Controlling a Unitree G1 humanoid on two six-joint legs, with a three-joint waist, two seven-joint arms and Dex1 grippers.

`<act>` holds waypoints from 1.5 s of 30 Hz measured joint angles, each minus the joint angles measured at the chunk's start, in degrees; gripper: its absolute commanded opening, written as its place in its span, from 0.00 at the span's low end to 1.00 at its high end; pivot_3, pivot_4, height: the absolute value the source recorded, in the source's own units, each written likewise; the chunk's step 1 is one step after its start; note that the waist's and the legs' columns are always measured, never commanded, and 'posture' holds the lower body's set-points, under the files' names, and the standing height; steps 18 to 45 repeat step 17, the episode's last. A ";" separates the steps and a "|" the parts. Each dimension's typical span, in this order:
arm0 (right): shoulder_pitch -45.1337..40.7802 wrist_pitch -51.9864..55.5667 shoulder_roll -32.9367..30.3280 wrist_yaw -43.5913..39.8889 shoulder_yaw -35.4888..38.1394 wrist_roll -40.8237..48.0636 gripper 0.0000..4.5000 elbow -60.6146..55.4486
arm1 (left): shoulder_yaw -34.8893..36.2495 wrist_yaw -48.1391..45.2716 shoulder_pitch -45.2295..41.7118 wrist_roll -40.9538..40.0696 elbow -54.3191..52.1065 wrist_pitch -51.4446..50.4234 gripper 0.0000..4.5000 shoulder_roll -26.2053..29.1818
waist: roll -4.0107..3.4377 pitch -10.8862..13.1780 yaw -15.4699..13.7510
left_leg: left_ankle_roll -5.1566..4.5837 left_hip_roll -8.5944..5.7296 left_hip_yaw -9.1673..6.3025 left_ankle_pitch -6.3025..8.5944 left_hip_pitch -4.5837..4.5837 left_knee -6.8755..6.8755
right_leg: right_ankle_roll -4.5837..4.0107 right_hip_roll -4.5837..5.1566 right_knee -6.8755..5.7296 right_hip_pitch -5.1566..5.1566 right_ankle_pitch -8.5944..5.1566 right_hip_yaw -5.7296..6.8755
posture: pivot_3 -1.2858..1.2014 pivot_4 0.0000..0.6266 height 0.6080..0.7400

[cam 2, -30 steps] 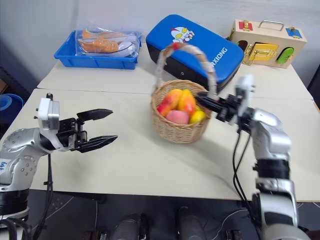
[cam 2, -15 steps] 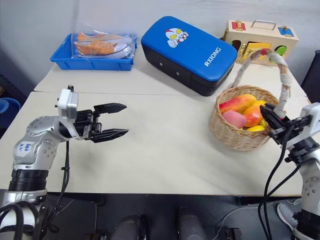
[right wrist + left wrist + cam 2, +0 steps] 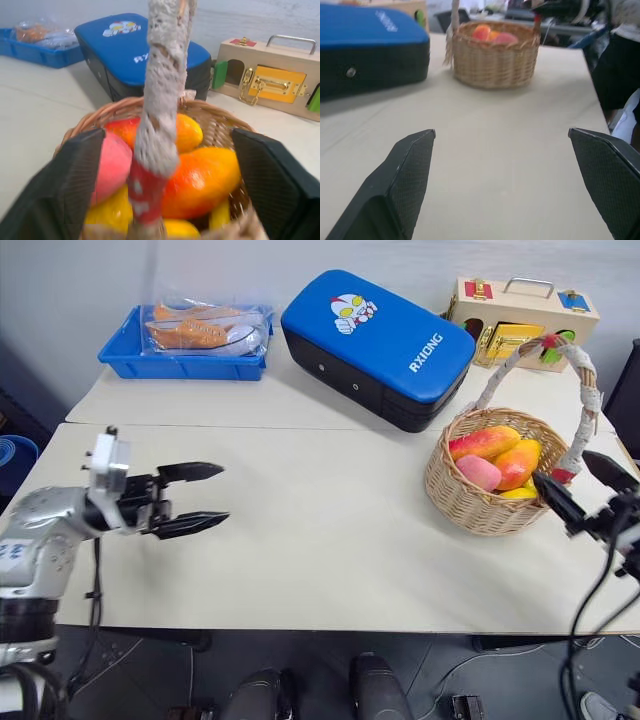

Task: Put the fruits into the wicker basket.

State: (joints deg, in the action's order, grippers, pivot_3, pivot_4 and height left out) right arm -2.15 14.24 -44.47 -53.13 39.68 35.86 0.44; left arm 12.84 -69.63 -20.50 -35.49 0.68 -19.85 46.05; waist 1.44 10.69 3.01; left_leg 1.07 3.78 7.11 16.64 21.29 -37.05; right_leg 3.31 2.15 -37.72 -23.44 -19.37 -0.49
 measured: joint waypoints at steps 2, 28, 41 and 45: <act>3.43 -0.54 -0.68 -2.68 0.93 0.00 0.99 -1.40 | 0.94 -0.52 2.23 0.54 -0.11 0.90 1.00 1.83 | 0.00 0.00 0.02 | -0.07 -0.04 0.00 0.04 -0.03 0.00 | 0.00 0.05 0.06 0.07 0.00 0.00 | 0.52 0.24 1.00; -3.99 -15.52 7.64 -19.08 -27.25 -8.33 0.99 -4.77 | 6.75 5.25 18.94 7.75 -4.25 9.86 1.00 1.30 | 0.23 0.03 0.20 | -0.40 -0.05 -0.02 0.25 -0.05 0.00 | -0.11 0.18 0.02 0.06 0.03 0.09 | 0.52 0.24 1.00; -3.99 -15.52 7.64 -19.08 -27.25 -8.33 0.99 -4.77 | 6.75 5.25 18.94 7.75 -4.25 9.86 1.00 1.30 | 0.23 0.03 0.20 | -0.40 -0.05 -0.02 0.25 -0.05 0.00 | -0.11 0.18 0.02 0.06 0.03 0.09 | 0.52 0.24 1.00; -3.99 -15.52 7.64 -19.08 -27.25 -8.33 0.99 -4.77 | 6.75 5.25 18.94 7.75 -4.25 9.86 1.00 1.30 | 0.23 0.03 0.20 | -0.40 -0.05 -0.02 0.25 -0.05 0.00 | -0.11 0.18 0.02 0.06 0.03 0.09 | 0.52 0.24 1.00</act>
